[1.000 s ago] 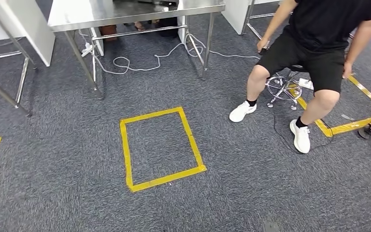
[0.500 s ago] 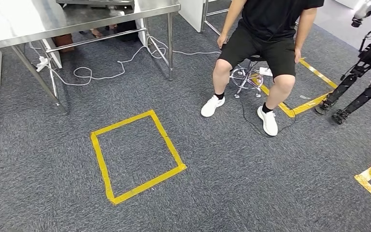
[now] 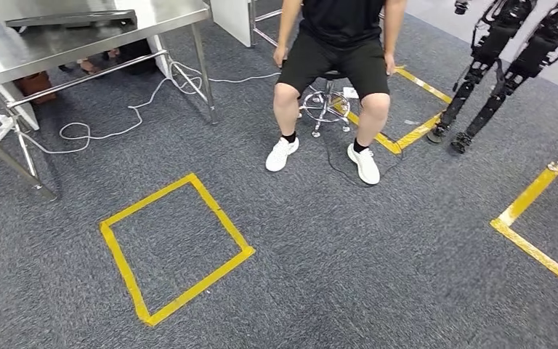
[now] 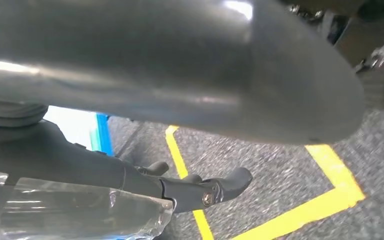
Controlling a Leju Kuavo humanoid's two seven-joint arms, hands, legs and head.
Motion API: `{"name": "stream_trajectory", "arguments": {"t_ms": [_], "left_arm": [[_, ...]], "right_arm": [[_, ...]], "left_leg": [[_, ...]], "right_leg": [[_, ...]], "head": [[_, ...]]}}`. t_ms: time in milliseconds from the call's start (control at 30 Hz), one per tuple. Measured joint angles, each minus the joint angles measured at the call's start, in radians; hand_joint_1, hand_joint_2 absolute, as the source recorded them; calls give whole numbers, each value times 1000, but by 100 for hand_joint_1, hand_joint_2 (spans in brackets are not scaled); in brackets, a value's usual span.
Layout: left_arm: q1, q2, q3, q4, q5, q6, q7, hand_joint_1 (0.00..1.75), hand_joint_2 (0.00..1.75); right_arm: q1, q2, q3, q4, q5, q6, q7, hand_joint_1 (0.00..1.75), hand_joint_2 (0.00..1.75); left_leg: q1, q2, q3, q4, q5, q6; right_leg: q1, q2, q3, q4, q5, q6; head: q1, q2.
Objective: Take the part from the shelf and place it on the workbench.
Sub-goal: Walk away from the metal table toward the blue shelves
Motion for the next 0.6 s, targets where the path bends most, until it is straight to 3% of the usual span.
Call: {"name": "stream_trajectory", "arguments": {"t_ms": [67, 100, 167, 200, 233, 267, 333, 400, 467, 533, 600], "left_arm": [[-2, 0, 0, 0, -2, 2, -1, 0, 0], [0, 0, 0, 0, -2, 3, -1, 0, 0], [6, 0, 0, 1, -2, 8, 3, 0, 0], [9, 0, 0, 1, -1, 11, 8, 0, 0], [10, 0, 0, 1, 0, 15, 15, 0, 0], [10, 0, 0, 1, 2, 20, 23, 0, 0], [11, 0, 3, 1, 11, 34, 43, 0, 0], [13, -1, 7, 1, 24, 54, 65, 0, 0], [11, -4, 9, 2, 32, 72, 84, 0, 0], [10, -9, 10, 1, 35, 88, 86, 0, 0], [11, -11, 10, 1, 35, 99, 76, 0, 0]], "right_arm": [[0, 1, 1, 2, 2, -1, 0, 0, 0], [0, 2, 3, 2, 4, -1, 0, 0, 0], [0, 5, 8, 3, 9, -1, 0, 0, 0], [0, 6, 11, 4, 13, -2, 2, 0, 0], [0, 8, 14, 5, 18, -2, 3, 0, 0], [1, 9, 17, 6, 25, -2, 5, 0, 0], [0, 10, 28, 6, 44, -3, 6, 0, 0], [-1, 11, 42, 7, 68, -2, 6, 0, 0], [1, 11, 57, 7, 89, -2, 6, 0, 0], [3, 10, 71, 8, 108, -3, 3, 0, 0], [-1, 10, 85, 8, 119, -2, 0, 0, 0]], "left_leg": [[5, -64, -22, 62, -47, -5], [6, -103, -52, 128, -85, -5], [5, -131, -121, 259, -137, -4], [5, -135, -141, 288, -135, -3], [6, -136, -140, 273, -110, -3], [7, -141, -122, 221, -70, -2], [13, -182, -74, 90, 0, 1], [11, -210, -54, 26, 18, 7], [3, -192, -50, 18, 17, 20], [1, -168, -38, 6, 25, 39], [0, -139, -29, -3, 29, 51]], "right_leg": [[-12, 25, 9, -5, 6, -20], [-13, 38, 8, -6, 6, -28], [-6, 69, 9, -5, 6, -37], [-4, 87, 10, -5, 5, -38], [-3, 104, 12, -4, 5, -38], [-3, 120, 15, -3, 4, -37], [1, 149, 14, 4, 0, -32], [4, 172, 4, 8, -3, -19], [4, 190, -7, 6, -1, -3], [3, 152, -23, 32, -13, 5], [2, 86, -72, 127, -57, 3]], "head": [[-7, 0], [-10, 0], [-10, 0], [-10, 0], [-10, 0], [-10, 0], [-11, 0], [-10, 0], [-9, 0], [-6, 0], [-1, 0]]}}
